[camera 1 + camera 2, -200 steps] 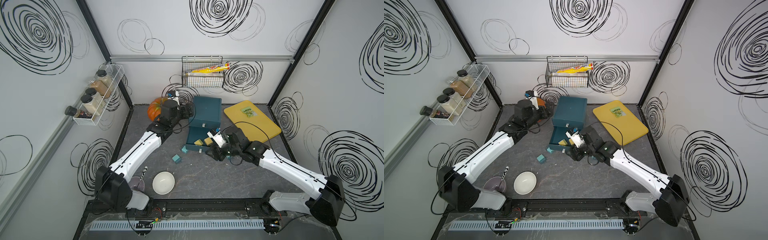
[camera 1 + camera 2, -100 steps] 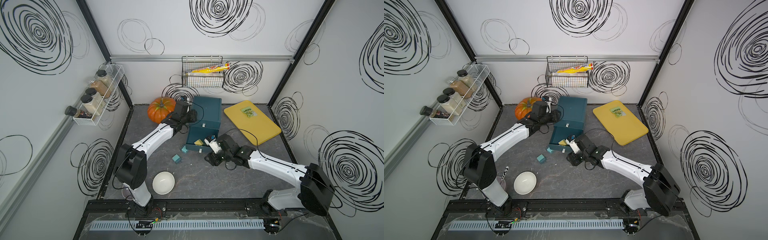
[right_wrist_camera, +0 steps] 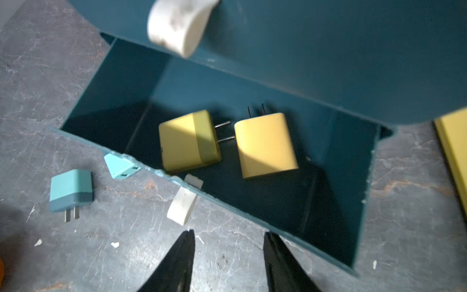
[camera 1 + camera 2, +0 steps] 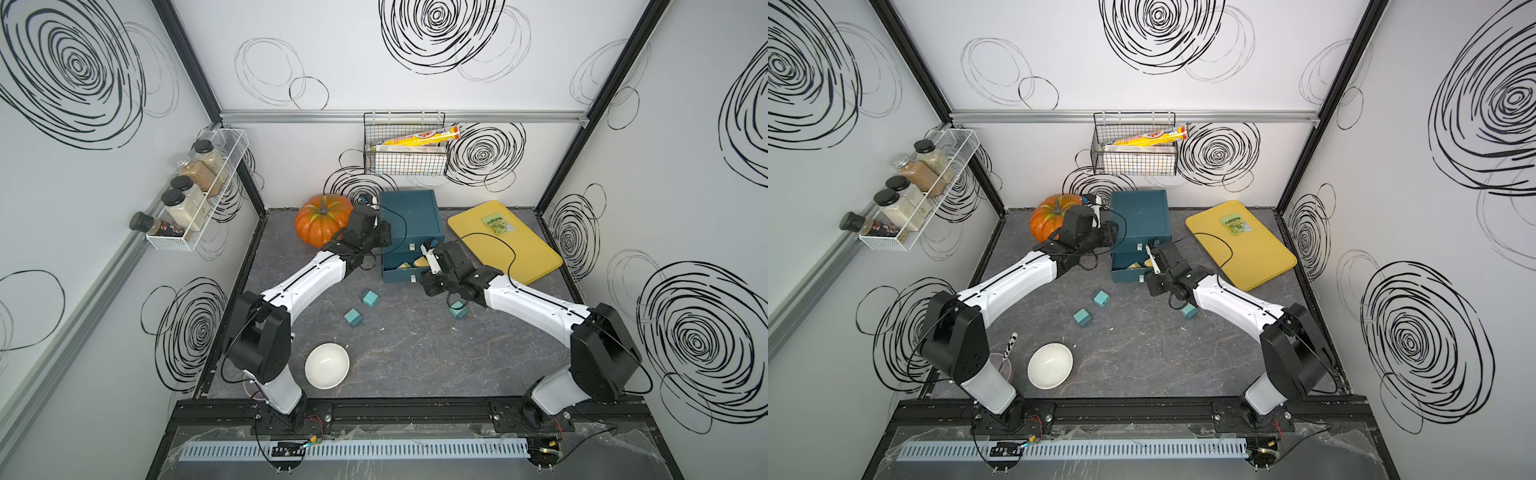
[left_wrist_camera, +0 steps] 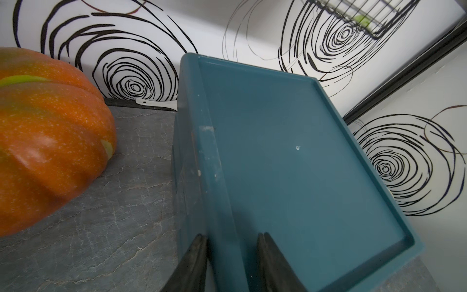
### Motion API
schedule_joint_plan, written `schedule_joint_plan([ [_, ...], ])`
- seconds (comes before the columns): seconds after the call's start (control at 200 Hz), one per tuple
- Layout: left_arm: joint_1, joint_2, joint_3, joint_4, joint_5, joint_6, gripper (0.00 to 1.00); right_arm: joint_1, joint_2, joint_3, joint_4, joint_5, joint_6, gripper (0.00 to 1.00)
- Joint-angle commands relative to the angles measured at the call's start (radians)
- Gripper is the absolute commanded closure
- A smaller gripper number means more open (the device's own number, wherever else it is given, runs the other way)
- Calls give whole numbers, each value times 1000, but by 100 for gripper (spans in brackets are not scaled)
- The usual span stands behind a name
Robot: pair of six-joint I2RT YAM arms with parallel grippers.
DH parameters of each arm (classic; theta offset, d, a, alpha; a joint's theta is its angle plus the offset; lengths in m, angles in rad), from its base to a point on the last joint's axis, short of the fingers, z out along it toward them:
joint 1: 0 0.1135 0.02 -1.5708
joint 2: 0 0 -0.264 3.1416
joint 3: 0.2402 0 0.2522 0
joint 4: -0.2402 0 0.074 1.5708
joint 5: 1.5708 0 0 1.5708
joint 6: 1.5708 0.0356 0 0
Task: Place the plugs into the drawer by color
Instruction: Close the drawer in the storage box.
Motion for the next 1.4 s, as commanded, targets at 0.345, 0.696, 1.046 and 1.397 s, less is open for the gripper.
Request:
schedule_joint_plan([
  [0.345,-23,13,-40,-66,33,26,63,64,175,178,23,170,-50,52],
  [0.696,-23,16,-58,-50,37,21,62,59,213,219,78,278,-65,50],
  [1.046,-22,16,-63,-47,39,14,61,78,197,109,330,371,-128,48],
  [1.397,-11,-74,-91,-78,-75,-59,41,103,45,64,283,231,-85,46],
])
